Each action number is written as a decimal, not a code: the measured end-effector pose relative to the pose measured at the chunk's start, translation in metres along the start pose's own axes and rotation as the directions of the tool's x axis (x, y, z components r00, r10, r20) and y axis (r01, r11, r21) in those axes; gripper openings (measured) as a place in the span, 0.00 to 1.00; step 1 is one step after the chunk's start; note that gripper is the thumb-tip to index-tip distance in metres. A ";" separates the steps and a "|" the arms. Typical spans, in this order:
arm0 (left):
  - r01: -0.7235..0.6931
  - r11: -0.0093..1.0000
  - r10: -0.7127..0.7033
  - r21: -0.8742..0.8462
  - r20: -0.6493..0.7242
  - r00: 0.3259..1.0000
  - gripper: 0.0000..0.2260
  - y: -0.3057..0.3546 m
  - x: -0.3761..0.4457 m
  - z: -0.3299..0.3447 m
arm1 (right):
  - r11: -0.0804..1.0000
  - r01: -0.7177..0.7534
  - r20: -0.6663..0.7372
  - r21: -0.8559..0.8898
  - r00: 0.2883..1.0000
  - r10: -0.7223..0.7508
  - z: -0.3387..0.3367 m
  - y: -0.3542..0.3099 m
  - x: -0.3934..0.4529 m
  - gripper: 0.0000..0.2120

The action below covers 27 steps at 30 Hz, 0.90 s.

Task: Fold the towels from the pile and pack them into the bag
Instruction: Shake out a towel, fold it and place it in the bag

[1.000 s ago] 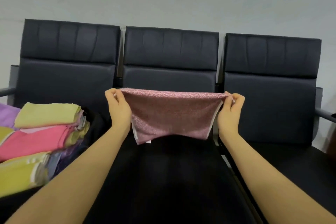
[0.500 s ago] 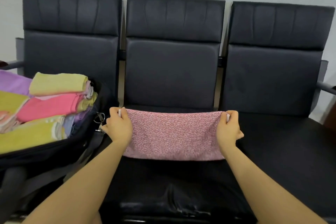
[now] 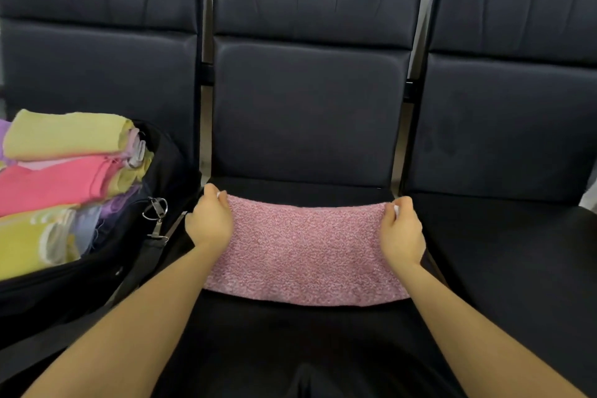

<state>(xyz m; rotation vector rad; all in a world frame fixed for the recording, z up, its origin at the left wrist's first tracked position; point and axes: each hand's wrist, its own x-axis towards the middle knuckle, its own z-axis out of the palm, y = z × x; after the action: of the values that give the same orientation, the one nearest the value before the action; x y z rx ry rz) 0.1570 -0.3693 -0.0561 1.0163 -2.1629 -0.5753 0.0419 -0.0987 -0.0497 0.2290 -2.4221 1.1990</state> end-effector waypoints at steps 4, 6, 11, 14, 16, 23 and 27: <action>-0.006 0.997 0.004 0.081 0.028 1.000 0.14 0.007 0.014 0.012 | 0.996 0.017 0.035 -0.083 0.999 -0.014 0.015 0.002 0.017 0.06; -0.009 0.983 -0.007 0.183 0.088 0.996 0.23 0.006 0.009 0.018 | 0.982 0.072 0.077 -0.173 0.995 -0.059 0.022 0.006 0.012 0.11; -0.429 0.857 0.359 0.286 0.265 0.895 0.28 -0.004 -0.024 0.022 | 0.894 0.409 0.452 -0.185 0.843 -0.292 0.033 0.010 -0.020 0.21; -0.574 0.745 0.338 0.340 0.550 0.764 0.30 -0.012 -0.046 0.024 | 0.757 0.562 0.699 -0.334 0.686 -0.201 0.038 0.017 -0.031 0.27; -0.544 0.747 0.182 0.381 0.671 0.719 0.29 -0.015 -0.058 0.023 | 0.698 0.592 0.757 -0.402 0.644 -0.111 0.036 0.022 -0.036 0.27; -0.568 0.713 0.067 0.412 0.766 0.639 0.29 -0.015 -0.078 0.000 | 0.654 0.620 0.817 -0.433 0.577 -0.005 0.010 0.024 -0.059 0.28; -0.385 0.753 0.002 0.533 0.583 0.812 0.26 -0.012 -0.084 -0.013 | 0.695 0.589 0.810 -0.412 0.586 -0.016 0.003 0.019 -0.061 0.27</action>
<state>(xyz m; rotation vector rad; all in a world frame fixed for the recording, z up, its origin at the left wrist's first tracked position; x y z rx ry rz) 0.2122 -0.3113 -0.0872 0.9895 -3.0760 0.0165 0.0895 -0.0916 -0.0921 1.1089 -3.1094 -0.0639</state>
